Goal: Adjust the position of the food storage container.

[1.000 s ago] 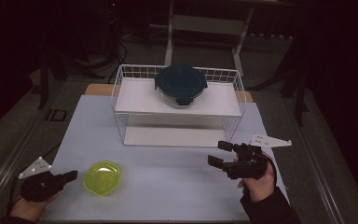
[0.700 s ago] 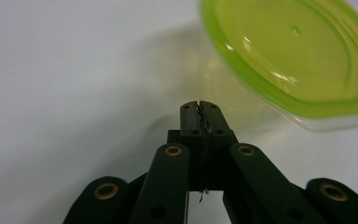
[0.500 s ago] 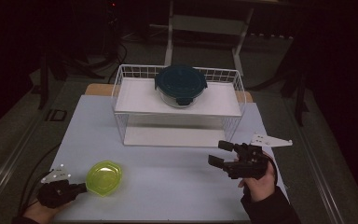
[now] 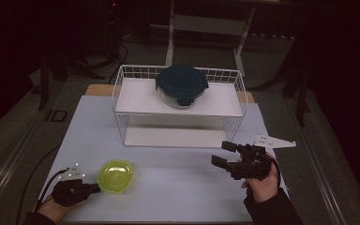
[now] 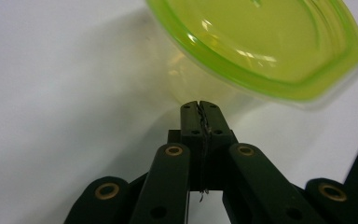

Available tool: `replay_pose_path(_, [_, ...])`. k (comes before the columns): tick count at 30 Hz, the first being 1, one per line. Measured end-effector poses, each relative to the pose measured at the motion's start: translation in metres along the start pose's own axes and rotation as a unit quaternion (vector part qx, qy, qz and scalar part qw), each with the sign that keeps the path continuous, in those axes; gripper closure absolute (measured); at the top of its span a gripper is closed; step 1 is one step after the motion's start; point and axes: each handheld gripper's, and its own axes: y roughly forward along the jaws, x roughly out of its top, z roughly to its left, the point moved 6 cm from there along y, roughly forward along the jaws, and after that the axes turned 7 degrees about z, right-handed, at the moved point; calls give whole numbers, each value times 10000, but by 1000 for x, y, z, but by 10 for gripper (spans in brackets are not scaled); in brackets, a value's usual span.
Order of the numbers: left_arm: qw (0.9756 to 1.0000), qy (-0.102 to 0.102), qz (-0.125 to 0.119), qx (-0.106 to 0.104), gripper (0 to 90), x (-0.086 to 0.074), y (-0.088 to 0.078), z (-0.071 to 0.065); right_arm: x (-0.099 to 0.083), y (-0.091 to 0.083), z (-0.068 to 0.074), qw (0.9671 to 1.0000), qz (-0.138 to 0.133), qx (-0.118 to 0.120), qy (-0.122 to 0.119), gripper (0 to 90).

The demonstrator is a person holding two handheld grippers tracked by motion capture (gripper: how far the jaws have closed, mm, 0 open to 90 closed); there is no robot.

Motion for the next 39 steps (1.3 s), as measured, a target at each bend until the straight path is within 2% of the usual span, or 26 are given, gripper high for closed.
replay_pose_path(2, [10000, -35, -42, 9, 889, 3, -2, 3, 0, -1, -1, 10000, -7, -11, 7, 168])
replay_pose_path(12, [9997, 171, 26, -198, 889, 18, 12, -9, -1, -4, -3, 10000, -46, -66, 51, 168])
replay_pose_path(13, [9994, 239, 61, -252, 889, 23, 17, -13, -1, -4, -3, 10000, -42, -79, 42, 168])
replay_pose_path(24, [9973, 479, 87, -551, 889, 51, 45, -37, -3, -5, -5, 9999, -50, -74, 78, 168])
replay_pose_path(29, [9954, 621, 151, -710, 889, 57, 53, -47, -2, -7, -6, 9999, -68, -99, 83, 168])
replay_pose_path(34, [9967, 587, 184, -537, 889, 58, 54, -41, -3, -9, -6, 9999, -68, -96, 100, 168])
replay_pose_path(39, [9986, 413, 129, -294, 889, 60, 53, -29, -3, -9, -6, 9999, -78, -103, 90, 169])
